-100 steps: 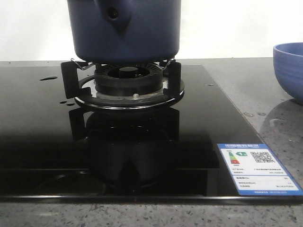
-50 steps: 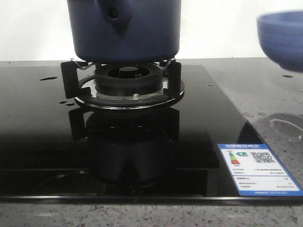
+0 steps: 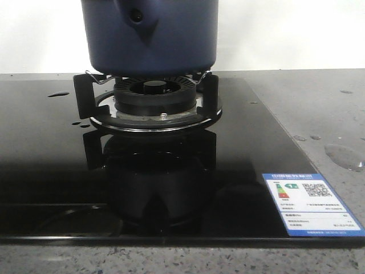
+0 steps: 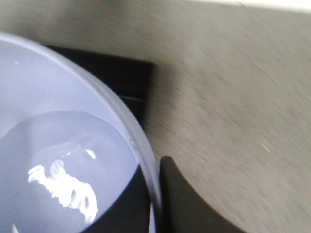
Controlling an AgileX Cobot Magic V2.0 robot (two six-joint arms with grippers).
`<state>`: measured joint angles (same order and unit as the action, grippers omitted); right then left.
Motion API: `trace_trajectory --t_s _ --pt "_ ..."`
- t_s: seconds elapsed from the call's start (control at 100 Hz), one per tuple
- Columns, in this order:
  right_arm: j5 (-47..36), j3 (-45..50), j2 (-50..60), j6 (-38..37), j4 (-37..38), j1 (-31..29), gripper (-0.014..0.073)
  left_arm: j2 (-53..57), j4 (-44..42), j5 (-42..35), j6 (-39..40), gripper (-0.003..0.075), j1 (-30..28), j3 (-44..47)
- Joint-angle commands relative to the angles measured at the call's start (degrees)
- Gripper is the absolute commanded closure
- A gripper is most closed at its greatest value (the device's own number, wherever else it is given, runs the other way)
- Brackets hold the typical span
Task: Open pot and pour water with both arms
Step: 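Tilt the held bowl over the pot with the right gripper to pour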
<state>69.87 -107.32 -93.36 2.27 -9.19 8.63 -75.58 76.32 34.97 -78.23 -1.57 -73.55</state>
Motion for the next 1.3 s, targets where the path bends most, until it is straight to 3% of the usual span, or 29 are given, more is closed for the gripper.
trace_trajectory --t_s 0.0,0.16,0.42,0.83,1.29 --pt "-3.4 -6.0 0.3 0.3 -1.5 3.4 0.0646 2.3 4.3 -1.9 0.6 0.0357 -0.1 -2.4" --pt "-8.5 -10.2 -2.8 0.3 -1.5 8.6 0.0646 2.3 4.3 -4.1 0.6 0.0357 -0.1 -2.4" --pt "-23.4 -8.5 -4.9 0.3 -1.6 13.1 0.0646 2.3 4.3 -6.2 0.6 0.0357 -0.1 -2.4" --pt "-64.6 20.2 5.5 2.3 -1.6 14.3 0.0646 2.3 4.3 -7.0 0.6 0.0357 -0.1 -2.4" --pt "-94.2 34.2 7.0 2.8 0.8 18.1 0.0650 2.3 4.4 -6.9 0.6 0.0357 -0.1 -2.4"
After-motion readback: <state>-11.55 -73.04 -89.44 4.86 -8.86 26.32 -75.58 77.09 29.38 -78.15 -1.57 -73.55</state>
